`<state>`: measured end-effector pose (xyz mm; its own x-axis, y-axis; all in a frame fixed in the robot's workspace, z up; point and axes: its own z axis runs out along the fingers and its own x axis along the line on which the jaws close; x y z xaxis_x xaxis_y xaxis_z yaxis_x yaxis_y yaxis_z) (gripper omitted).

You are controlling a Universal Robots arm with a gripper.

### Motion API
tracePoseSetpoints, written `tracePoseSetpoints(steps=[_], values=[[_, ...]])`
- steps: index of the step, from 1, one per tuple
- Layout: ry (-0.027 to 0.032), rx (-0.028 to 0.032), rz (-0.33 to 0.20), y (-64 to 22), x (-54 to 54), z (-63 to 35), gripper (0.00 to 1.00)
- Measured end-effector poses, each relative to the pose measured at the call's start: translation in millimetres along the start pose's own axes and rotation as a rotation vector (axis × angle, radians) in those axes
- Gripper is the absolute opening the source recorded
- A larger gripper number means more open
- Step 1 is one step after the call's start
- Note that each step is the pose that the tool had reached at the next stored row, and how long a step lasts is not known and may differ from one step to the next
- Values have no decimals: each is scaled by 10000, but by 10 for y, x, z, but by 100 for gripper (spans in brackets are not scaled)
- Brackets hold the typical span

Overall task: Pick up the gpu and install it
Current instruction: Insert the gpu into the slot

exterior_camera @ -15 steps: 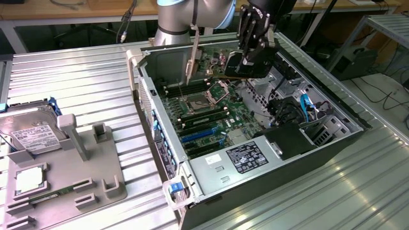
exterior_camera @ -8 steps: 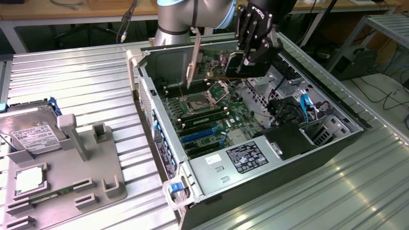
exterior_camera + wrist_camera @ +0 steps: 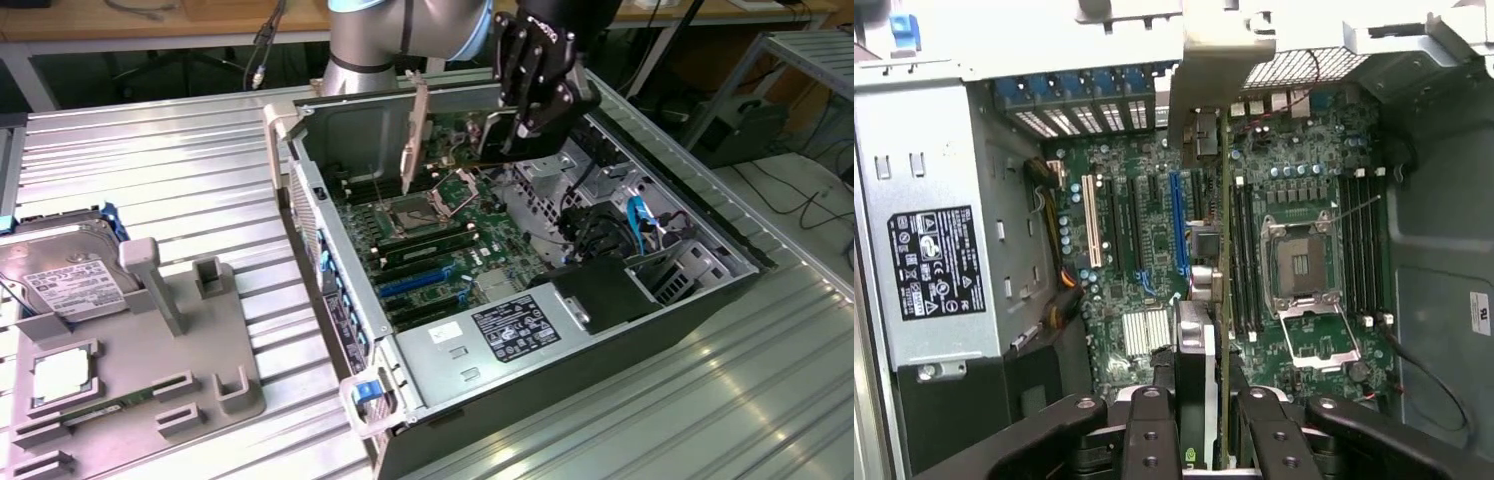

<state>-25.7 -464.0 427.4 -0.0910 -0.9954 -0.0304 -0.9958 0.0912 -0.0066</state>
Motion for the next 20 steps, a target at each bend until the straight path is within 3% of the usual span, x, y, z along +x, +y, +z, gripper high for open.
tracePoseSetpoints(steps=[1,2,11,15,20], values=[[-18,135,-38,2,1,6,28],[-22,184,-96,3,1,9,28],[-77,183,-519,5,-14,34,28],[-86,232,-707,8,-12,70,28],[-90,252,-928,11,-11,90,28]])
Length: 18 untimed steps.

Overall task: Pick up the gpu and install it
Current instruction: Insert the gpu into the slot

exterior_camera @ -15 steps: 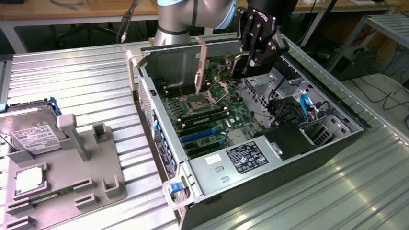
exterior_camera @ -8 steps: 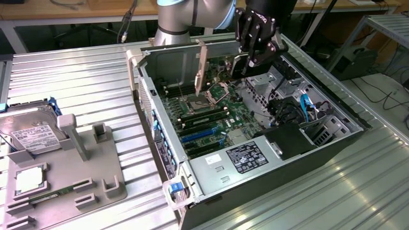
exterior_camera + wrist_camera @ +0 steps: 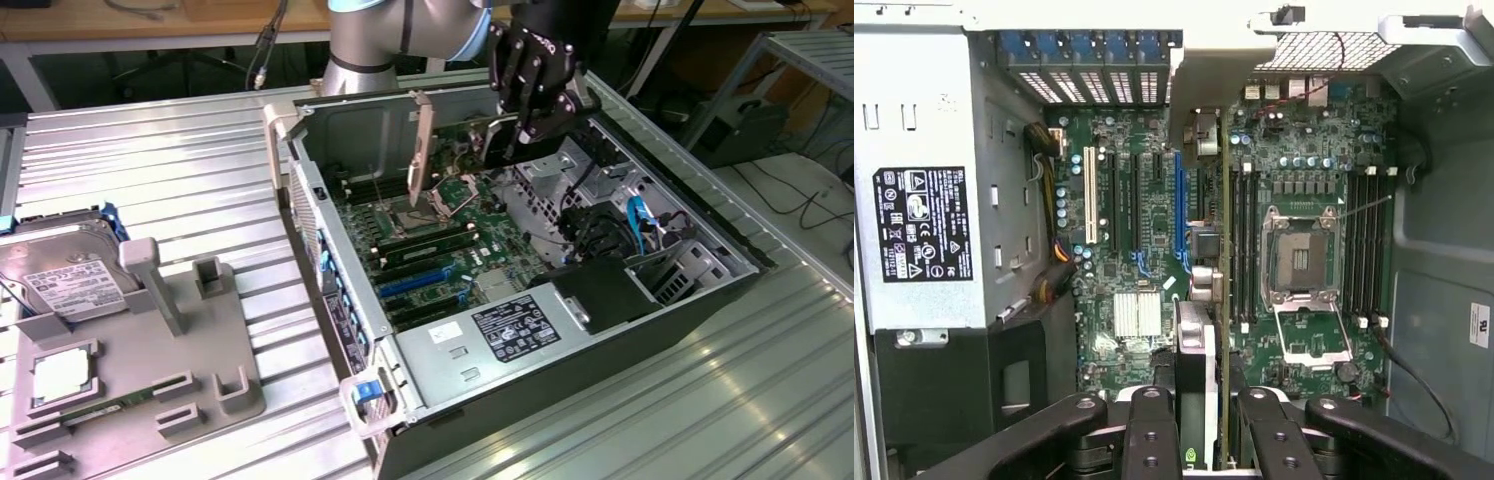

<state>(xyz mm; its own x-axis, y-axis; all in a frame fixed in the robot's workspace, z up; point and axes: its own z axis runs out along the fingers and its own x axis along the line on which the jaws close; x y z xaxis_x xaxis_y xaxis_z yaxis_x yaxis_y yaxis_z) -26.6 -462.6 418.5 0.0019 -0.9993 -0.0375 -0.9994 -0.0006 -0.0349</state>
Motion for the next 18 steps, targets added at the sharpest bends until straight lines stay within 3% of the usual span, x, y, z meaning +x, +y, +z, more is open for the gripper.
tracePoseSetpoints(steps=[10,14,15,18], values=[[-13,1,-285,17,2,60,28],[-18,-242,-274,19,3,88,28],[-18,-278,-272,19,4,97,28],[-19,-290,-271,21,5,130,28]])
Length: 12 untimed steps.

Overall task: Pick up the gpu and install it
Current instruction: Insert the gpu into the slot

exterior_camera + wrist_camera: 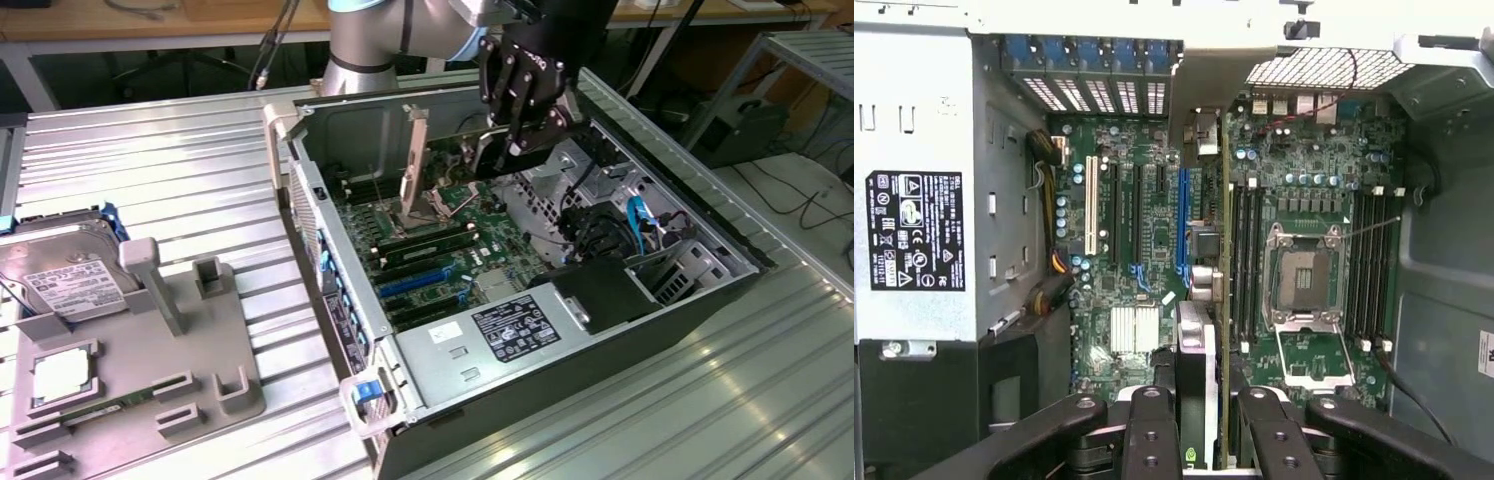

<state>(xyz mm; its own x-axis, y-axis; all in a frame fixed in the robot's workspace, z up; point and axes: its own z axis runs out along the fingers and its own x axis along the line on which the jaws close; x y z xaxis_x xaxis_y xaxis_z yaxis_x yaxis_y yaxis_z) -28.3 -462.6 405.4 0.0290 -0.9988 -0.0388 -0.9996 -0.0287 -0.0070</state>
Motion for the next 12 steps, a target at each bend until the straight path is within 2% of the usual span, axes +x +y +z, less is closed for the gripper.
tracePoseSetpoints(steps=[12], values=[[0,-2,-1,0,4,122,28]])
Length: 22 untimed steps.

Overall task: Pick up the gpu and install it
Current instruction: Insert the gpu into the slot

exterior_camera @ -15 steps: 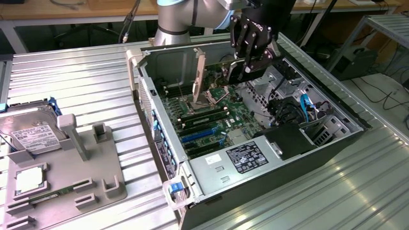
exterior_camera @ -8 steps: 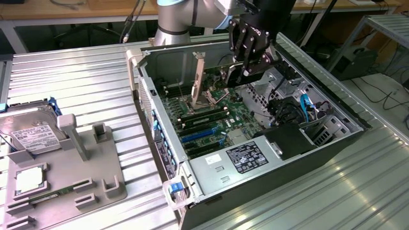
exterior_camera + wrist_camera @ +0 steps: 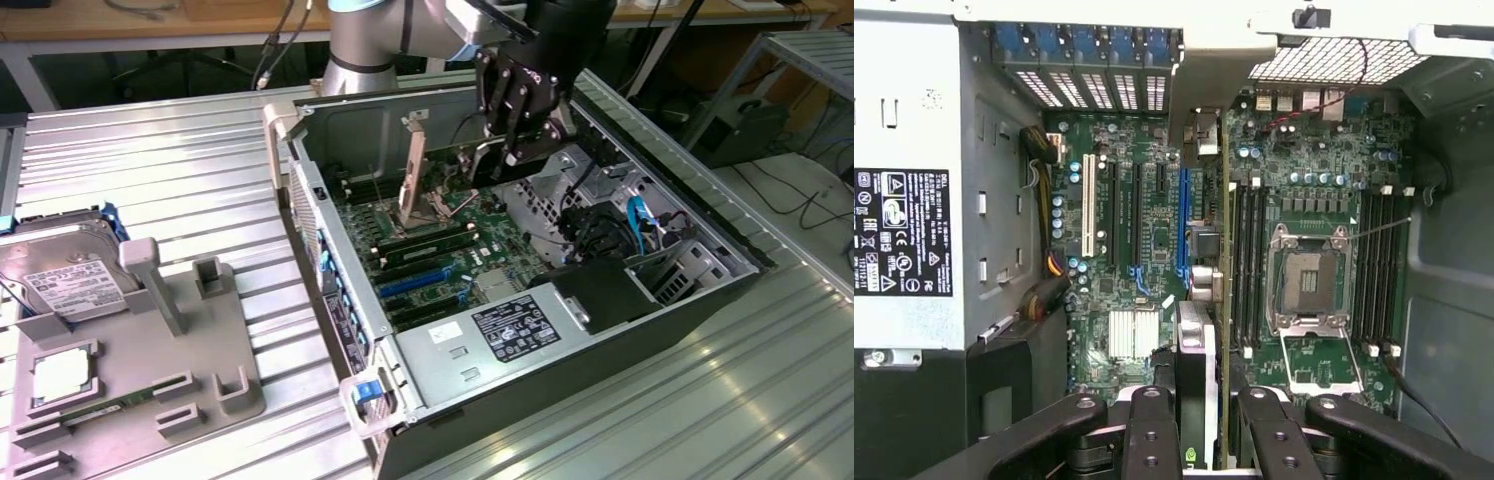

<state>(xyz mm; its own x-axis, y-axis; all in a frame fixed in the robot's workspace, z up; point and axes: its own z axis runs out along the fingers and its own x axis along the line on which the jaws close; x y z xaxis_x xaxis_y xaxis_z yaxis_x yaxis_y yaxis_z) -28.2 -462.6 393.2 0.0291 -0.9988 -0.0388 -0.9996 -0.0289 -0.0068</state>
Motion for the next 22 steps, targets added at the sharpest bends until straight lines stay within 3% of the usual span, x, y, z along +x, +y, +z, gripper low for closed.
tracePoseSetpoints(steps=[22], values=[[1,7,197,18,1,180,28]])
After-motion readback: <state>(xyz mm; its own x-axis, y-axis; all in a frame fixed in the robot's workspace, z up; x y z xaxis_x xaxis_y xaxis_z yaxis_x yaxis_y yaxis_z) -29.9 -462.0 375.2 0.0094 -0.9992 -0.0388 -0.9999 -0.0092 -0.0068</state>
